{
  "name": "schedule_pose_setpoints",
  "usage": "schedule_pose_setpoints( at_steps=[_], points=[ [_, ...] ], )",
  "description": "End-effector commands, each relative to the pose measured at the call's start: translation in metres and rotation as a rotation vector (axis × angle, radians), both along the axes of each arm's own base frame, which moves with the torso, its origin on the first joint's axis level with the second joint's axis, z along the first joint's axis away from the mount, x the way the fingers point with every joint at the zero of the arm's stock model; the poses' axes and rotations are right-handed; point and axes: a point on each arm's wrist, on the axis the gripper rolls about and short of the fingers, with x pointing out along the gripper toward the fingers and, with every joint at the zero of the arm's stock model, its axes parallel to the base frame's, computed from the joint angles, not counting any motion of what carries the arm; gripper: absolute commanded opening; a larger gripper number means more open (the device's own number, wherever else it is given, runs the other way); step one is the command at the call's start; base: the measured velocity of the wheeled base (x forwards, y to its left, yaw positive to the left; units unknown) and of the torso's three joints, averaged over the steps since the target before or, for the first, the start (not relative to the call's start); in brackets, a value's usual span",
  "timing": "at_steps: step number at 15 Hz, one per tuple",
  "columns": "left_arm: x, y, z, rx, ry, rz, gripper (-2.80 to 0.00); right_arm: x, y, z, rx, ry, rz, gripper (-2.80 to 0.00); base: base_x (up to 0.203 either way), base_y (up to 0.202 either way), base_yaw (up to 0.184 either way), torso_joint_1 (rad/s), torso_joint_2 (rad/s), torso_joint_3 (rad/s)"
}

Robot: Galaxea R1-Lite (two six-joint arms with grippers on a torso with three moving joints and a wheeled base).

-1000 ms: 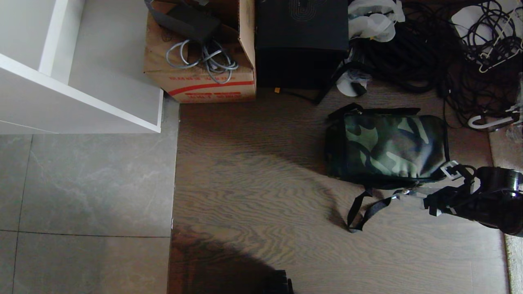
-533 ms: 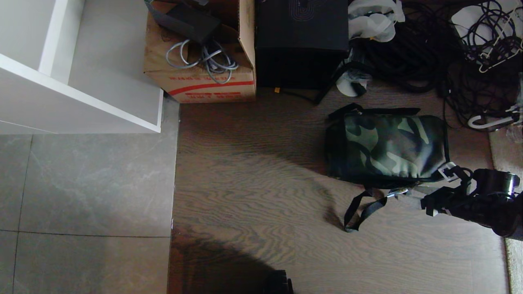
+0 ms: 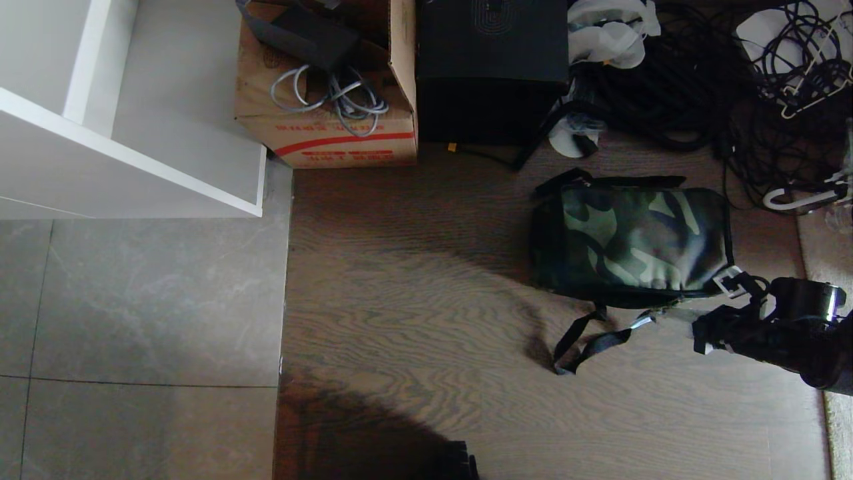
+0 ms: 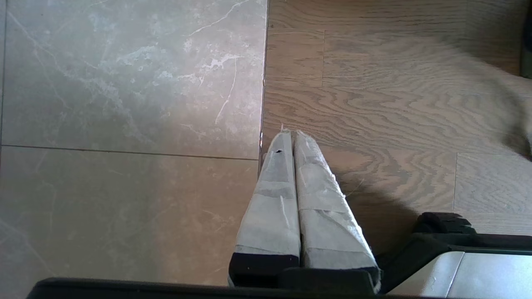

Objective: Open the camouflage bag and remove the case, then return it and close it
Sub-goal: Open the top of the storage box

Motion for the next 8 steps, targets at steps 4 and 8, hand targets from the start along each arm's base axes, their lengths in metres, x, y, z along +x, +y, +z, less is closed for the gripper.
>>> schedule_pose_setpoints(
  at_steps=[4, 8],
  points=[
    [0.0001, 0.0, 0.0, 0.0, 0.001, -0.001, -2.8, 0.0009, -0.0004, -0.0029, -0.015, -0.038, 0.002, -2.8, 0.0, 0.0, 0.0, 0.0, 0.0, 0.0],
    [0.0, 0.0, 0.0004, 0.0, 0.0, 0.0, -2.8, -0.005, -0.0009, 0.0042, -0.013, -0.037, -0.004, -2.8, 0.0, 0.0, 0.0, 0.0, 0.0, 0.0]
  ],
)
